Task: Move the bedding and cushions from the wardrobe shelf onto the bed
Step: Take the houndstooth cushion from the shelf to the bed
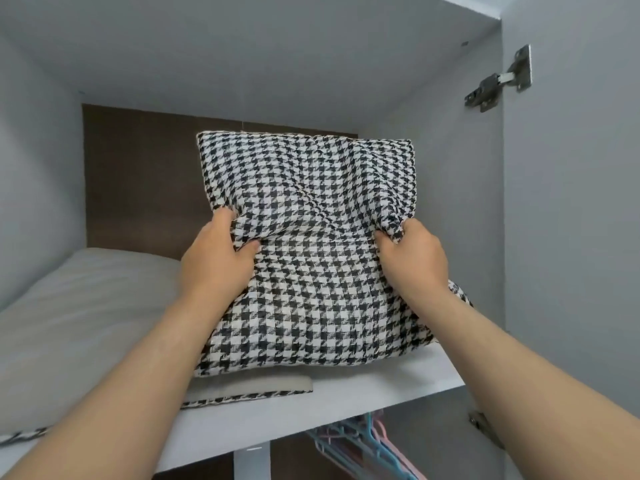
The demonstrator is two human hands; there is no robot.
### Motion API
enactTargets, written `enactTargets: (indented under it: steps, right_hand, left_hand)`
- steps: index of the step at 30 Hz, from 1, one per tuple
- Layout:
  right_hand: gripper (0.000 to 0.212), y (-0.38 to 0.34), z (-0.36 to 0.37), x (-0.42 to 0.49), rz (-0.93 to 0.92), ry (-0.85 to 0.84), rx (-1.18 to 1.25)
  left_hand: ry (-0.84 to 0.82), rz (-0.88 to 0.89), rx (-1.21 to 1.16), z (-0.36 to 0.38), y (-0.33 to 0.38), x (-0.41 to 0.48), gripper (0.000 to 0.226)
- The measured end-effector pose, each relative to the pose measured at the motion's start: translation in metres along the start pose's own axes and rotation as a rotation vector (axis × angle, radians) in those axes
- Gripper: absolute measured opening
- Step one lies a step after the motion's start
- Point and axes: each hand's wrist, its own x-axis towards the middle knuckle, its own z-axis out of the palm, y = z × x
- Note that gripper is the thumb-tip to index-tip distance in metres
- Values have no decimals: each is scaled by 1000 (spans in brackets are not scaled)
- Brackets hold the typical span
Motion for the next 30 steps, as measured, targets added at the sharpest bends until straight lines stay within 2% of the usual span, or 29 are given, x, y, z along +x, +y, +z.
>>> enactTargets:
  steps: [12, 26, 30]
  right_hand:
    - [32, -13, -111, -90, -49, -73, 225]
    - [24, 48, -260, -237, 105, -267, 329]
    - [29, 55, -299, -272, 150, -269, 332]
  left_hand:
    - [103, -108, -58, -90, 55, -128, 47]
    - [53, -293, -49, -153, 129, -323, 54]
    - [26, -298, -83, -170, 144, -353, 57]
